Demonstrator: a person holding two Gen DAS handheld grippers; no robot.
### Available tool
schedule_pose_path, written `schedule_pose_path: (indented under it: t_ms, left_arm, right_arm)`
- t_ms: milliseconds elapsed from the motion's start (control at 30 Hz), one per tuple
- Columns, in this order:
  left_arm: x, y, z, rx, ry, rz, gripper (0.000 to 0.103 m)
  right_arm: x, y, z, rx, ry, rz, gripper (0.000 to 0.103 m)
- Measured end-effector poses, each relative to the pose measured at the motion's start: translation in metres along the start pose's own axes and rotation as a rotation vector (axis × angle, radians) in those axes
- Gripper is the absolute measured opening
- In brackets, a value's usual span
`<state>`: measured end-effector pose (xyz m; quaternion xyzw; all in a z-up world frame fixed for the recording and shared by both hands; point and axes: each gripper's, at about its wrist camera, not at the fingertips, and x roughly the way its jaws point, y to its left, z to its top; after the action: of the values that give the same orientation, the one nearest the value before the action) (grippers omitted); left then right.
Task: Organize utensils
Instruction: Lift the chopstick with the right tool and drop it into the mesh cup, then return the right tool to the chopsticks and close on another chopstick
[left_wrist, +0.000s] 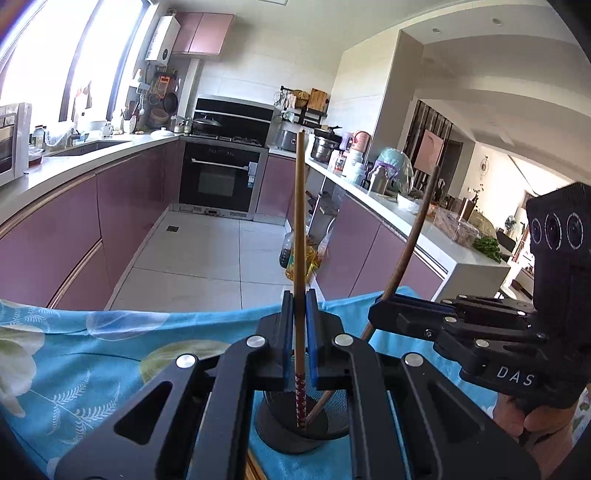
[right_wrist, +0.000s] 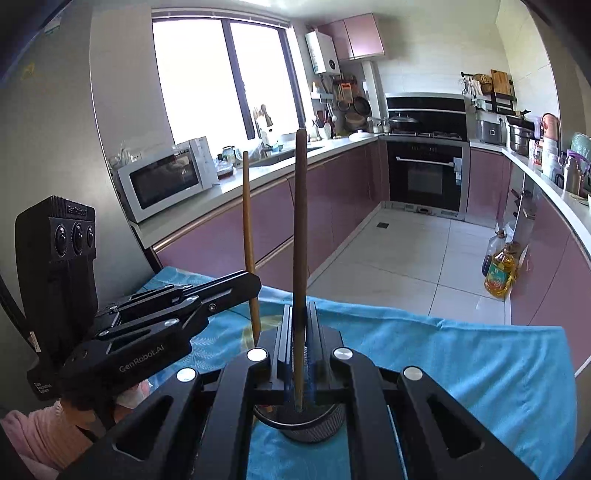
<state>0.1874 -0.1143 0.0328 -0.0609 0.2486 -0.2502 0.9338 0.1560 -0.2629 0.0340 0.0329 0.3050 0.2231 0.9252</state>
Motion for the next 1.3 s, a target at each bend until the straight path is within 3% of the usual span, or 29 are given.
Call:
schedule_pose_path:
  t_ms: [233,500,800,967,1100,1300]
  left_arm:
    - [0.027,0.015,-0.026,0.015,0.079,0.025,0.007]
    - [0.047,0.017,-0.029,0.052,0.139,0.050,0.008]
    - [0.040,0.017,-0.012,0.065,0.188,0.010,0.007]
    - [0.034,0.020,-0.004,0.058,0.206,0.001,0.008]
    - [0.017,0.018,-0.010,0.097,0.161,0.025,0.031]
    - [-0.031,0.022,-0.026,0.129,0.061,0.071,0.047]
  right_arm:
    - [0.026,-0.002,-0.003,0.022,0.095,0.001,0.006]
    - [0.037,-0.006,0.000,0.055,0.085,-0.027,0.008]
    - [0.035,-0.010,-0.005,0.071,0.065,-0.025,0.009]
    - [0.029,-0.009,-0.012,0.075,0.051,-0.022,0.016]
    - [0.013,-0.002,-0.020,0.054,0.009,-0.017,0.024]
    - [-0.019,0.020,-0.037,0.004,-0.055,0.043,0.038]
